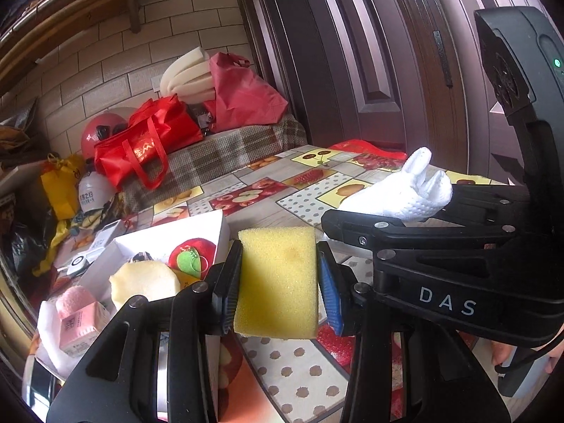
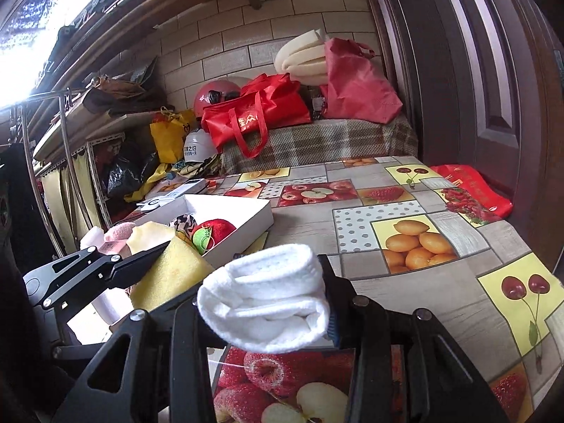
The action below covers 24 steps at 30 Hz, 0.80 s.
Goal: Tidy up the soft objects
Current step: 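Carry the yellow sponge and white sock into the box and release both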
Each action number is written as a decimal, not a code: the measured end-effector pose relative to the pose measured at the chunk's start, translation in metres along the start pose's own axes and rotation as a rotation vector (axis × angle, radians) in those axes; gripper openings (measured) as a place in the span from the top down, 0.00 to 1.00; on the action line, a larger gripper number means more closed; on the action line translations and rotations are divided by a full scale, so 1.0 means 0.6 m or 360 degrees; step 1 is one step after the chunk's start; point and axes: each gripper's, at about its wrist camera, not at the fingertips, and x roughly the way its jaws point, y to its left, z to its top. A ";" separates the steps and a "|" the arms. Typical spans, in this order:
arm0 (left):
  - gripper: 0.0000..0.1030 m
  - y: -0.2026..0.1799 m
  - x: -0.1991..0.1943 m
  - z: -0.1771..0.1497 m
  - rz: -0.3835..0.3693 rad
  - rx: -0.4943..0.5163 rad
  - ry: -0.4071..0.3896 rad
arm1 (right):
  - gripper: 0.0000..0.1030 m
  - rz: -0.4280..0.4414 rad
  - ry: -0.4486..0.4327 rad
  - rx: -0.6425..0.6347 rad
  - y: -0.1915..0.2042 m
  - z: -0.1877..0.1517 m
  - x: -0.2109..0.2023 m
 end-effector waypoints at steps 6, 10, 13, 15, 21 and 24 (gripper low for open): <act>0.61 0.034 -0.017 -0.015 0.0034 -0.0033 -0.0014 | 0.61 -0.0004 -0.0031 -0.0050 0.021 -0.004 -0.006; 0.61 0.087 -0.026 -0.028 0.0117 -0.0195 -0.0021 | 0.61 -0.0001 -0.0054 -0.0025 0.020 -0.006 -0.012; 0.61 0.122 -0.046 -0.040 0.0221 -0.0240 -0.0082 | 0.61 -0.0007 -0.0037 -0.0049 0.024 -0.006 -0.006; 0.61 0.151 -0.053 -0.049 0.0276 -0.0295 -0.0091 | 0.61 -0.0003 -0.0033 -0.0096 0.036 -0.007 -0.004; 0.61 0.261 -0.058 -0.087 0.0414 -0.0531 -0.0029 | 0.61 0.0065 -0.0011 -0.0220 0.079 -0.010 0.013; 0.61 0.288 -0.059 -0.097 0.0445 -0.0586 -0.0019 | 0.61 0.0128 0.0009 -0.0266 0.108 -0.010 0.029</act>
